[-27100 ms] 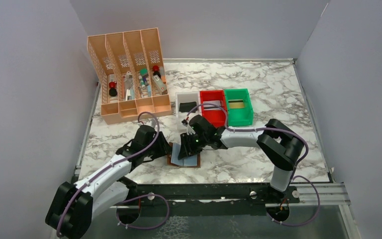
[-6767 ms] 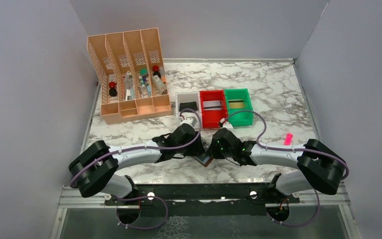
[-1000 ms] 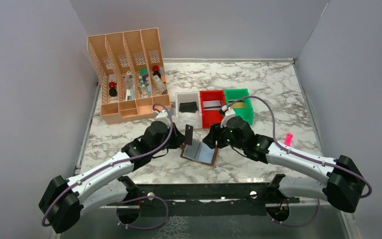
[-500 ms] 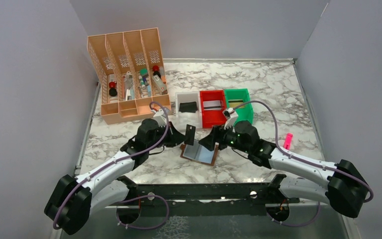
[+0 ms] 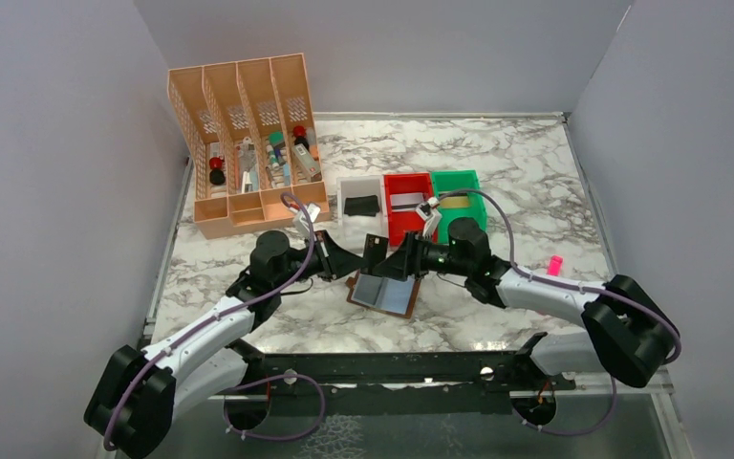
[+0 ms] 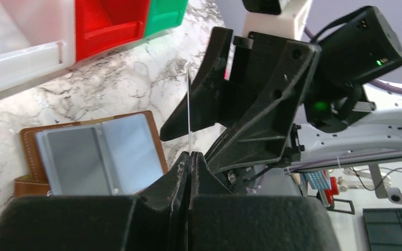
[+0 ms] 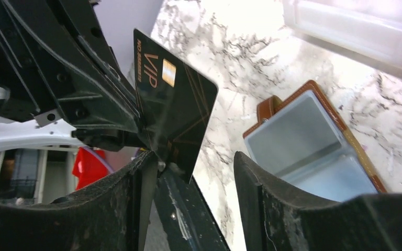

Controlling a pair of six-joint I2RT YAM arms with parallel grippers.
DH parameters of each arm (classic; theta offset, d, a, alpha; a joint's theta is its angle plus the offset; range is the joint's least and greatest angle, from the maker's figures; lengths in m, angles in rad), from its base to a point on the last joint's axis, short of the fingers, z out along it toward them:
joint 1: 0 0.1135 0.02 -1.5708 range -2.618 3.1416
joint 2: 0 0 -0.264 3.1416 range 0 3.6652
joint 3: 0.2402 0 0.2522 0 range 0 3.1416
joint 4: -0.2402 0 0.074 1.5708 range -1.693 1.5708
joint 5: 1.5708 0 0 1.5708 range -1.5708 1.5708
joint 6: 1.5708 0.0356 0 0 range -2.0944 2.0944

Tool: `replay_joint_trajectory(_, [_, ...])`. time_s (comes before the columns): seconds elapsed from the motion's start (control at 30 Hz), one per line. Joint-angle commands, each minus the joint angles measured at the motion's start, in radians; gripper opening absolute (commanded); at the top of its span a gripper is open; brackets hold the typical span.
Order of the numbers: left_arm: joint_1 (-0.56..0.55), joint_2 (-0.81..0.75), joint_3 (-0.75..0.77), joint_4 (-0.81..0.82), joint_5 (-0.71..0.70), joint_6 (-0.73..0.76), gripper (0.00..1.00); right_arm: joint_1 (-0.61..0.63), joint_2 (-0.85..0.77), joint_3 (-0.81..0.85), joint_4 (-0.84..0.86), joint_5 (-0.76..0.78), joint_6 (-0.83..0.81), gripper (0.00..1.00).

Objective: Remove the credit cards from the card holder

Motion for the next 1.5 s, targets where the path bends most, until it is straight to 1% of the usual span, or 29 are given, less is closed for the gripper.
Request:
replay_joint_trajectory(0.0, [0.004, 0.006, -0.006, 0.091, 0.093, -0.031, 0.00, -0.026, 0.027, 0.023, 0.164, -0.133, 0.065, 0.58])
replay_joint_trajectory(0.17, [0.004, 0.019, -0.007, 0.122, 0.124, -0.046, 0.00, -0.073, 0.058, 0.017, 0.263, -0.212, 0.119, 0.50])
replay_joint_trajectory(0.23, [0.004, 0.022, -0.011, 0.124, 0.124, -0.049, 0.00, -0.086, 0.062, 0.017, 0.280, -0.227, 0.131, 0.47])
replay_joint_trajectory(0.3, [0.004, 0.026, -0.014, 0.130, 0.121, -0.051, 0.00, -0.094, 0.063, 0.018, 0.292, -0.236, 0.137, 0.40])
replay_joint_trajectory(0.47, [0.010, 0.021, -0.021, 0.135, 0.111, -0.055, 0.00, -0.121, 0.063, 0.002, 0.328, -0.263, 0.167, 0.31])
replay_joint_trajectory(0.53, [0.012, 0.020, -0.025, 0.137, 0.106, -0.055, 0.00, -0.132, 0.067, -0.015, 0.371, -0.278, 0.191, 0.22])
replay_joint_trajectory(0.57, [0.015, 0.020, -0.026, 0.137, 0.103, -0.058, 0.00, -0.136, 0.071, -0.020, 0.387, -0.287, 0.200, 0.19])
replay_joint_trajectory(0.67, [0.020, 0.017, -0.032, 0.143, 0.091, -0.070, 0.00, -0.138, 0.078, -0.036, 0.423, -0.303, 0.221, 0.19])
replay_joint_trajectory(0.77, [0.023, 0.004, -0.043, 0.158, 0.074, -0.085, 0.00, -0.140, 0.079, -0.052, 0.443, -0.301, 0.234, 0.23])
replay_joint_trajectory(1.07, [0.024, 0.000, -0.089, 0.225, 0.050, -0.133, 0.00, -0.140, 0.097, -0.072, 0.487, -0.311, 0.263, 0.24])
replay_joint_trajectory(1.2, [0.025, 0.003, -0.107, 0.257, 0.041, -0.153, 0.00, -0.140, 0.116, -0.082, 0.521, -0.319, 0.277, 0.21])
replay_joint_trajectory(1.4, [0.026, -0.001, -0.133, 0.291, 0.019, -0.175, 0.00, -0.140, 0.116, -0.093, 0.509, -0.296, 0.260, 0.06])
replay_joint_trajectory(1.43, [0.028, -0.001, -0.136, 0.291, 0.019, -0.175, 0.02, -0.140, 0.112, -0.093, 0.496, -0.288, 0.259, 0.05])
replay_joint_trajectory(1.47, [0.030, -0.001, -0.138, 0.292, 0.018, -0.176, 0.07, -0.140, 0.108, -0.093, 0.485, -0.281, 0.257, 0.03])
